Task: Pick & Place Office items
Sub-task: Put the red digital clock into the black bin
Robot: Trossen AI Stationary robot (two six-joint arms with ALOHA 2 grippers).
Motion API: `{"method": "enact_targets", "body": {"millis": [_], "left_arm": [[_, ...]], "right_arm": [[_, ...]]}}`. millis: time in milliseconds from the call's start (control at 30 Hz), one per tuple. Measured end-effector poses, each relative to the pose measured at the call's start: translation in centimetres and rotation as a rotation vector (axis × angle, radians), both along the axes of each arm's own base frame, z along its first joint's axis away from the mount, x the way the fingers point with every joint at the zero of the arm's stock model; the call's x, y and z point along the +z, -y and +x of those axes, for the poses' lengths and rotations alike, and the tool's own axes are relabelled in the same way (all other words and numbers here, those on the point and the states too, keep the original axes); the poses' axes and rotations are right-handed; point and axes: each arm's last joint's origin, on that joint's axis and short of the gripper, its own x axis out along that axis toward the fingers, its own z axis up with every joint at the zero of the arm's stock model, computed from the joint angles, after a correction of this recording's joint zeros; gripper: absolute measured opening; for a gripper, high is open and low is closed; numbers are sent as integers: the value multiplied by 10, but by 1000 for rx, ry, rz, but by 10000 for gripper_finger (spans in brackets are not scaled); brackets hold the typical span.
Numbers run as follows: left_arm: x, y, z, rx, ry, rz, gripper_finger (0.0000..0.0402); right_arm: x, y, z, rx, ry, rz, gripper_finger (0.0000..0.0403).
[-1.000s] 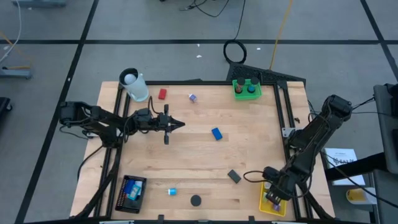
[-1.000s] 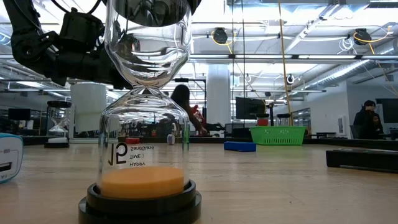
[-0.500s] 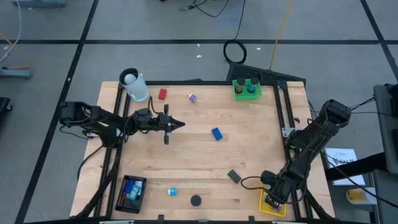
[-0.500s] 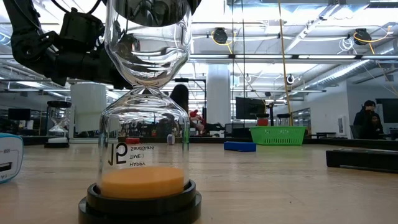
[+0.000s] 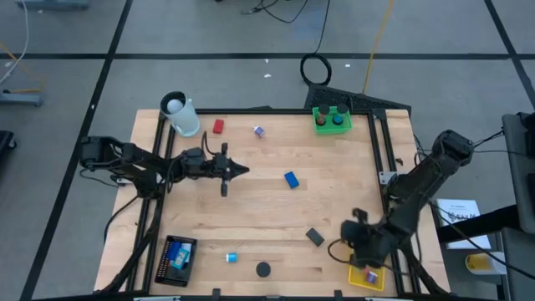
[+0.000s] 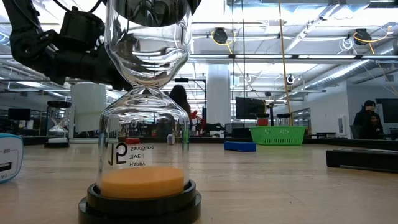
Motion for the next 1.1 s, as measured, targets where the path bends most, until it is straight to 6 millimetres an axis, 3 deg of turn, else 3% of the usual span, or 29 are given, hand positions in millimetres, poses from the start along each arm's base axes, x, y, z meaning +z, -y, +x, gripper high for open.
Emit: {"method": "enact_targets", "body": {"millis": [200, 367, 600, 900, 1100], "left_arm": [[0, 10, 4, -5, -23, 30, 26], [1, 26, 6, -64, -23, 32, 26], [-3, 55, 5, -157, -62, 21, 26], [-10, 81, -1, -80, -131, 26, 26], [-19, 78, 2, 39, -157, -2, 26]], "right_arm": [[-15, 39, 39, 59, 197, -256, 0], [-21, 75, 71, 28, 461, -344, 0], [-27, 119, 77, -108, 759, -410, 0], [-45, 145, 71, -306, 684, -323, 0], [-43, 147, 78, -401, 602, -346, 0]]}}
